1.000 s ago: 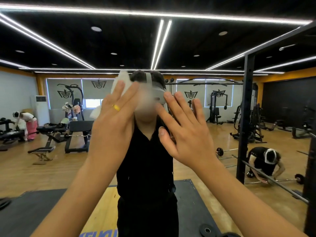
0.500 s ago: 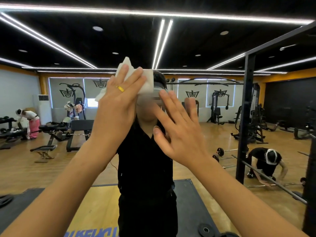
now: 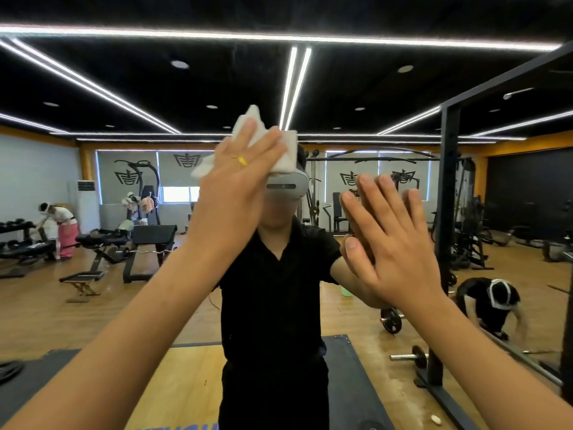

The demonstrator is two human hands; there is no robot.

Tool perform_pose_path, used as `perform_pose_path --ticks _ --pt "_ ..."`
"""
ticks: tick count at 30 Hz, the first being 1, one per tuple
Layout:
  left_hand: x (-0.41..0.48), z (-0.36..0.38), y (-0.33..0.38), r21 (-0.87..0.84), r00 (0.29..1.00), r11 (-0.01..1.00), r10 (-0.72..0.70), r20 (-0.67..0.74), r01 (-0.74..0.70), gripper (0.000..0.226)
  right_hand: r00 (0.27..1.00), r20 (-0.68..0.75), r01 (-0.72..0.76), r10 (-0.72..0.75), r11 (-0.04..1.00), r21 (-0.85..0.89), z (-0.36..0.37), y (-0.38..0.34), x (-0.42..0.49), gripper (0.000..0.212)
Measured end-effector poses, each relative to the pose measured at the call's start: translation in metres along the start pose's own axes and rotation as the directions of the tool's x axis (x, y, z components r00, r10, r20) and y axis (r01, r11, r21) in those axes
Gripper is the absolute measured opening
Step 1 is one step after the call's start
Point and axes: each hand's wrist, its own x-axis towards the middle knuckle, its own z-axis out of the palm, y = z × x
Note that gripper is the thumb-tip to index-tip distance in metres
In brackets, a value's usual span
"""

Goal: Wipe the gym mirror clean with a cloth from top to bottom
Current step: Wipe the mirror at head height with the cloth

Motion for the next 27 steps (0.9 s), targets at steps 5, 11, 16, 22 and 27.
perform_pose_path --ticks 5,11,16,22,27 --pt "-0.019 0.006 0.009 0.037 1.0 0.999 0.017 0.022 -0.017 0.05 1.0 -0.014 0.007 -0.007 1.0 0.011 -0.001 0.001 -0.001 0.06" --pt "-0.115 0.006 0.012 0.124 0.999 0.992 -0.026 0.037 0.021 0.041 1.0 -0.007 0.005 -0.005 1.0 0.031 -0.001 0.003 -0.003 0.059" --pt "-0.089 0.002 0.01 0.183 0.996 0.983 -0.017 0.093 0.0 0.049 1.0 -0.021 0.011 -0.011 1.0 0.026 0.001 0.004 -0.002 0.061" --pt "0.007 0.002 0.01 0.111 0.999 0.994 -0.019 0.041 0.014 0.044 0.999 -0.038 0.006 -0.004 0.999 0.041 0.0 0.004 -0.002 0.059" --pt "-0.008 0.007 0.007 0.104 0.999 0.994 0.015 0.04 -0.019 0.053 0.998 -0.062 0.016 -0.012 0.998 0.062 -0.001 0.003 -0.001 0.057"
